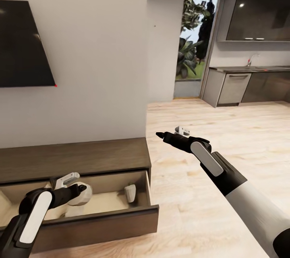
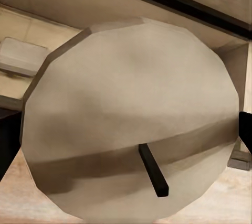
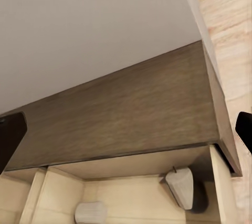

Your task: Place each of the two pumpkins and all three candles from the living room inside a cabinet in the living room (use any cabinet), then make sure every cabinet is closed, and position the cauldron so it is next to a table in the living room.

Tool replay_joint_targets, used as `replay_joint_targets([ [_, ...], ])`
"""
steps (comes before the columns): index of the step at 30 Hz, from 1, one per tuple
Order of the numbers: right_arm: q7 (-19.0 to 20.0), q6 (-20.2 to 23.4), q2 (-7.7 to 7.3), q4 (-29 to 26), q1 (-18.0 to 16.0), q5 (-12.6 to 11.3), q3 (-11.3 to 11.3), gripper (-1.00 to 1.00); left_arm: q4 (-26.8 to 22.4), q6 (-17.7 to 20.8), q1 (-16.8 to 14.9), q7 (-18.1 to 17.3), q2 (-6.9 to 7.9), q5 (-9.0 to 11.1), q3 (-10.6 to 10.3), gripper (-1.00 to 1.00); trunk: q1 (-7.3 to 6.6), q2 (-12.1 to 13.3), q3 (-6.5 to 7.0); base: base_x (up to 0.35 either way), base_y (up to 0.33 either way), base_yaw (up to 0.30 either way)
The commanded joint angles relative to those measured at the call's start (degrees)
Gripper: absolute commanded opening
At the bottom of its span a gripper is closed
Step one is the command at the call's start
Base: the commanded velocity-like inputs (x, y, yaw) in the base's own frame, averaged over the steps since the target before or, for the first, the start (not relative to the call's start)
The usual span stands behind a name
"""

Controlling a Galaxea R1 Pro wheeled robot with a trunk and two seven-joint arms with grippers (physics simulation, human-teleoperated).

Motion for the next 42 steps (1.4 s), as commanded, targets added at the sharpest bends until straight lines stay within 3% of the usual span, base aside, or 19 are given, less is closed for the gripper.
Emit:
replay_joint_targets([
  [1, -0.56, -0.06, -0.06, -0.1, -0.04, -0.6, 0.15, 1.0, -0.03, 0.17, -0.04, 0.6, 0.02, 0.66, 0.0, -1.0, 0.01, -0.03, -0.06, 0.181, -0.156, 0.0],
  [11, -0.56, -0.06, -0.06, -0.1, -0.02, -0.6, 0.15, 1.0, 2.03, 0.15, -0.13, 0.75, 0.24, 0.65, 0.07, -1.0, 0.01, -0.03, -0.06, 0.233, -0.08, 0.0],
  [16, -0.56, -0.06, -0.06, -0.1, -0.04, -0.6, 0.15, 1.0, 2.1, 0.19, -0.13, 3.48, 0.11, 0.79, 0.09, -1.0, 0.01, -0.03, -0.06, 0.209, -0.099, 0.0],
  [25, -0.56, -0.06, -0.06, -0.1, -0.07, -0.6, 0.14, 1.0, 2.11, 0.19, -0.13, 4.03, 0.08, 0.74, 0.16, -1.0, 0.01, -0.03, -0.06, 0.153, -0.045, 0.0],
  [37, -0.56, -0.06, -0.06, -0.1, -0.07, -0.6, 0.06, 1.0, 2.11, 0.11, -0.13, 4.21, 0.28, 0.86, 0.23, -1.0, 0.01, -0.03, -0.06, 0.031, -0.002, 0.0],
  [42, -0.56, -0.06, -0.06, -0.1, -0.05, -0.6, 0.04, 1.0, 4.56, 0.0, -0.28, 4.21, 0.35, 0.91, 0.24, -1.0, 1.11, -2.03, -0.96, 0.0, 0.0, 0.0],
])
